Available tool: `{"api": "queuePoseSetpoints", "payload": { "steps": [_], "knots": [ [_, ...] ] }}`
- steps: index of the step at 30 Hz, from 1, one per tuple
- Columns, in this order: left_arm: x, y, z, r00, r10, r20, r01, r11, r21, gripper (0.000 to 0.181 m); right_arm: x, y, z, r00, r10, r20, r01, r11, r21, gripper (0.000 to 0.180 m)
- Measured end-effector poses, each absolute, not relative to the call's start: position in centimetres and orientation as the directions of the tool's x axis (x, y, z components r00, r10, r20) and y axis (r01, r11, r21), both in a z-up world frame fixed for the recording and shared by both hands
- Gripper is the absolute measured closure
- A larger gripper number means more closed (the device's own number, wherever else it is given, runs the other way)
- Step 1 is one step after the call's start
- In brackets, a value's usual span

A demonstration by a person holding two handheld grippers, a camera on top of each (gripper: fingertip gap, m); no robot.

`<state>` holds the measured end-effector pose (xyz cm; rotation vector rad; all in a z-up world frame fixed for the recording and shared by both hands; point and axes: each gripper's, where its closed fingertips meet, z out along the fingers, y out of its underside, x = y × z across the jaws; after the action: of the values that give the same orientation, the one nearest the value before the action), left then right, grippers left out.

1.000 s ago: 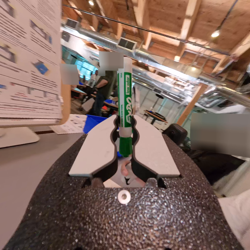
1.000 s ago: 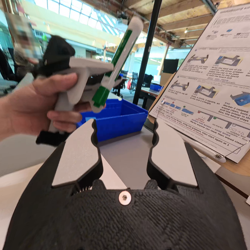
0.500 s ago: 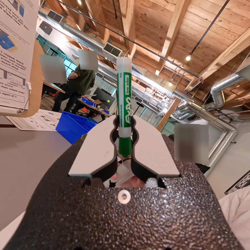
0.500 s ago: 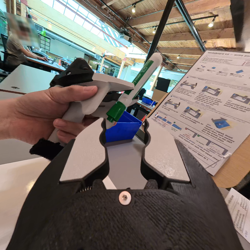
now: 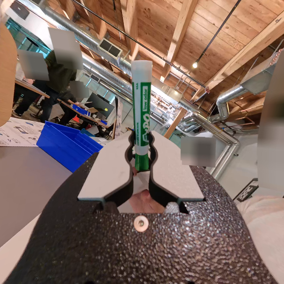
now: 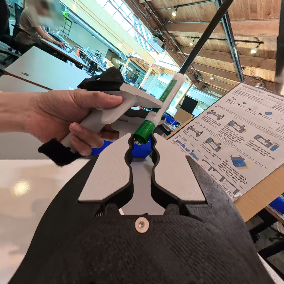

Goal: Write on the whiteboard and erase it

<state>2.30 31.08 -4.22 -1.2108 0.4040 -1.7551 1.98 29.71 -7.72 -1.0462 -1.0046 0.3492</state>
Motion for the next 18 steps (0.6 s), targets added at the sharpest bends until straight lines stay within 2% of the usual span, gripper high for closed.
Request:
{"api": "queuePoseSetpoints", "payload": {
  "steps": [5, 11, 18],
  "knots": [
    [2.3, 29.7, -4.7, -0.104, -0.854, 0.51, 0.398, -0.506, -0.765, 0.164, 2.8, 28.5, -7.9, 0.421, 0.698, 0.58, 0.271, 0.513, -0.814, 0.16],
    [2.4, 27.0, -6.0, -0.144, -0.892, 0.429, 0.187, -0.45, -0.873, 0.164, 3.8, 26.4, -8.2, 0.215, 0.689, 0.692, 0.354, 0.605, -0.713, 0.16],
    [2.4, 25.8, -6.7, -0.16, -0.909, 0.385, 0.065, -0.399, -0.915, 0.16, 3.9, 25.4, -9.5, 0.061, 0.703, 0.709, 0.369, 0.644, -0.67, 0.16]
  ]
}}
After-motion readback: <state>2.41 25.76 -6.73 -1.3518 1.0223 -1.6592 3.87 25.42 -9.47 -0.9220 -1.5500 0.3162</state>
